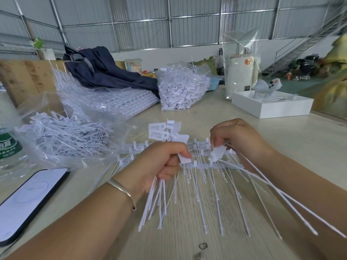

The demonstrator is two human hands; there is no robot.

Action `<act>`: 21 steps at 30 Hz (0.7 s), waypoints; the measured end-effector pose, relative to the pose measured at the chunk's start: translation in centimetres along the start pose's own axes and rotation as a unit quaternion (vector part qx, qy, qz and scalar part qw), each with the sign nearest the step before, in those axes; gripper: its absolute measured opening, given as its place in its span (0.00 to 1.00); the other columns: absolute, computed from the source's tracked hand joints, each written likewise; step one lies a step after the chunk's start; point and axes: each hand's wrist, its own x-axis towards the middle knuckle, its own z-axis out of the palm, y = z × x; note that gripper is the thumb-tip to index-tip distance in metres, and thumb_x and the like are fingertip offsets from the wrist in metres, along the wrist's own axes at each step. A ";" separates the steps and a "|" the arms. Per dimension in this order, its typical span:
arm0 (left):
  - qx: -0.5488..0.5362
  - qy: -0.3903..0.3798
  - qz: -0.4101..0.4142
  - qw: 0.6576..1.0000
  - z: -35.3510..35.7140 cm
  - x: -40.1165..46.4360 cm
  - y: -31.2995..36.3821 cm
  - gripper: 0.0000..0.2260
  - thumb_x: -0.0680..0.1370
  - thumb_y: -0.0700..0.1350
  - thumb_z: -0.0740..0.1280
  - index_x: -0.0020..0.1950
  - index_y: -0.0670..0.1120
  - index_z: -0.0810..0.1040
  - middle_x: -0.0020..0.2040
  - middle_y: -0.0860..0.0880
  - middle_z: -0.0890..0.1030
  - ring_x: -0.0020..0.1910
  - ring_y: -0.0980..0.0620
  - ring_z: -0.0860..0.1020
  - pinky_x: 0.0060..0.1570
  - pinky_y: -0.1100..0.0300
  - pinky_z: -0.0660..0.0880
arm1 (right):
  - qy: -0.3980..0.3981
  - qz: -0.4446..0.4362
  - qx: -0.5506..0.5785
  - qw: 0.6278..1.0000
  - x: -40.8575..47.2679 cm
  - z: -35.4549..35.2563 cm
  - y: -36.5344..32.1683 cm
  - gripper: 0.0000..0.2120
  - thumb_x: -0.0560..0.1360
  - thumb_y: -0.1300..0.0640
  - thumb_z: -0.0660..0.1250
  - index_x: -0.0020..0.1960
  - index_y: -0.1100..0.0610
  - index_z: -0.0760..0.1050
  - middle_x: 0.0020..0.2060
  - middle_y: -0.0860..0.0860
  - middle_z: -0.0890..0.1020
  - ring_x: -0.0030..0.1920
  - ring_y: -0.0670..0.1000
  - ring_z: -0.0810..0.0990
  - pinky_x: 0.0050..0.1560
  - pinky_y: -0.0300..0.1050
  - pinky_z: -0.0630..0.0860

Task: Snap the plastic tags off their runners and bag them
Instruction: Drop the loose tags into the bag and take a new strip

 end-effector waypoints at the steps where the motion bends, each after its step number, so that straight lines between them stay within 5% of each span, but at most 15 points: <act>1: -0.020 -0.002 0.000 1.000 -0.3 0.0 0.0 0.19 0.72 0.38 0.68 0.26 0.52 0.64 0.22 0.54 0.57 0.19 0.57 0.54 0.18 0.67 0.50 | 0.009 -0.001 0.010 1.000 0.0 -0.3 0.1 0.08 0.58 0.66 0.63 0.21 0.59 0.73 0.22 0.52 0.70 0.25 0.48 0.61 0.26 0.37 0.59; 7: -0.153 0.006 -0.008 0.988 -0.8 0.3 -0.3 0.15 0.65 0.37 0.72 0.32 0.49 0.66 0.26 0.54 0.58 0.19 0.59 0.58 0.16 0.68 0.55 | 0.035 0.017 -0.002 0.999 0.3 -0.6 0.8 0.08 0.69 0.67 0.66 0.33 0.60 0.77 0.25 0.51 0.67 0.28 0.49 0.61 0.31 0.40 0.59; 14: -0.116 -0.001 -0.042 0.992 -0.3 0.2 -0.2 0.18 0.70 0.60 0.68 0.35 0.47 0.70 0.26 0.54 0.60 0.19 0.59 0.57 0.15 0.68 0.54 | -0.022 0.001 0.011 1.000 0.3 0.2 1.0 0.11 0.72 0.64 0.69 0.33 0.57 0.73 0.24 0.49 0.67 0.25 0.46 0.62 0.26 0.35 0.62; 21: -0.052 -0.041 0.000 0.998 0.1 -0.2 0.0 0.12 0.66 0.50 0.76 0.26 0.51 0.76 0.26 0.55 0.60 0.22 0.58 0.57 0.18 0.68 0.55 | -0.054 -0.010 0.031 0.998 -0.1 0.5 0.7 0.09 0.72 0.58 0.71 0.37 0.58 0.73 0.27 0.49 0.67 0.27 0.45 0.64 0.28 0.35 0.64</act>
